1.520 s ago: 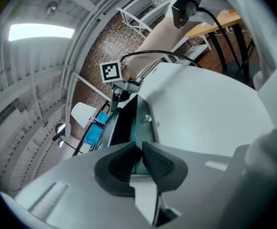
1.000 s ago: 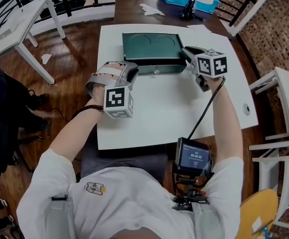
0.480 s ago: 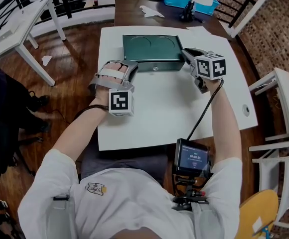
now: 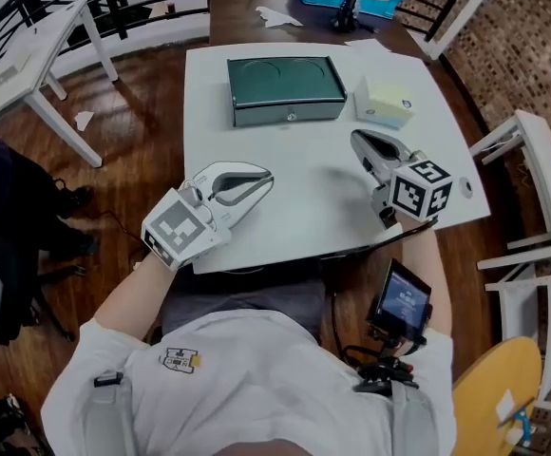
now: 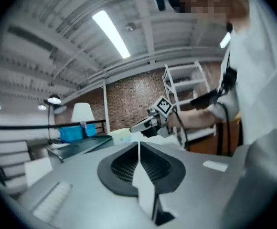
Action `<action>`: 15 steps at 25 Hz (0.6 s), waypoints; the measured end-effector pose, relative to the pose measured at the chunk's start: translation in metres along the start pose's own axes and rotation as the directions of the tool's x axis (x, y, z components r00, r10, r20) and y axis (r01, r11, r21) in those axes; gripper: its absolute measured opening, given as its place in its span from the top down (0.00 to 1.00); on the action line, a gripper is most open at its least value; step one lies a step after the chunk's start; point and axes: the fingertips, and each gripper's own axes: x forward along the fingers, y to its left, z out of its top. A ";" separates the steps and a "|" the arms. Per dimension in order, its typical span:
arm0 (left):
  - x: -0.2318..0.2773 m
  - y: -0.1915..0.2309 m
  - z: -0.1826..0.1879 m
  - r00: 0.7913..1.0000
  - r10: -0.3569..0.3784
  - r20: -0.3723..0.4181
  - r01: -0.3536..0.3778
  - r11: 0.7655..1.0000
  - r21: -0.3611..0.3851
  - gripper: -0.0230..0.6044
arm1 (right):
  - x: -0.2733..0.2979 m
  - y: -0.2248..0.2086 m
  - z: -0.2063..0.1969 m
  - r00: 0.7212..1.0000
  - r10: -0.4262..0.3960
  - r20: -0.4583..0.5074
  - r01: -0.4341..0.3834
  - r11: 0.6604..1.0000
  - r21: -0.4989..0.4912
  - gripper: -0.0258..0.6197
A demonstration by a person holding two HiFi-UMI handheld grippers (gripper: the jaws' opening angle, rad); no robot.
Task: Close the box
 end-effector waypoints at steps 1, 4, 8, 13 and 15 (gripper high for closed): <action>-0.002 -0.011 -0.004 0.998 -0.055 0.019 0.057 0.993 -0.104 0.97 | -0.007 0.018 -0.012 1.000 0.021 -0.018 -0.020 1.000 0.005 0.96; -0.001 -0.023 -0.027 0.993 -0.117 -0.012 0.110 0.965 -0.239 0.97 | -0.016 0.061 -0.046 0.996 0.056 -0.072 -0.056 0.998 0.002 0.96; 0.003 -0.020 -0.035 0.994 -0.103 -0.047 0.089 0.967 -0.239 0.97 | -0.012 0.076 -0.069 0.998 0.026 -0.064 -0.026 1.000 -0.003 0.96; 0.006 -0.016 -0.034 0.997 -0.061 -0.037 0.051 0.969 -0.240 0.97 | -0.011 0.070 -0.067 0.999 0.013 -0.042 -0.012 1.000 0.016 0.96; 0.008 -0.017 -0.036 0.997 -0.066 -0.038 0.055 0.969 -0.240 0.97 | -0.013 0.068 -0.069 0.999 0.010 -0.045 -0.010 1.000 0.020 0.96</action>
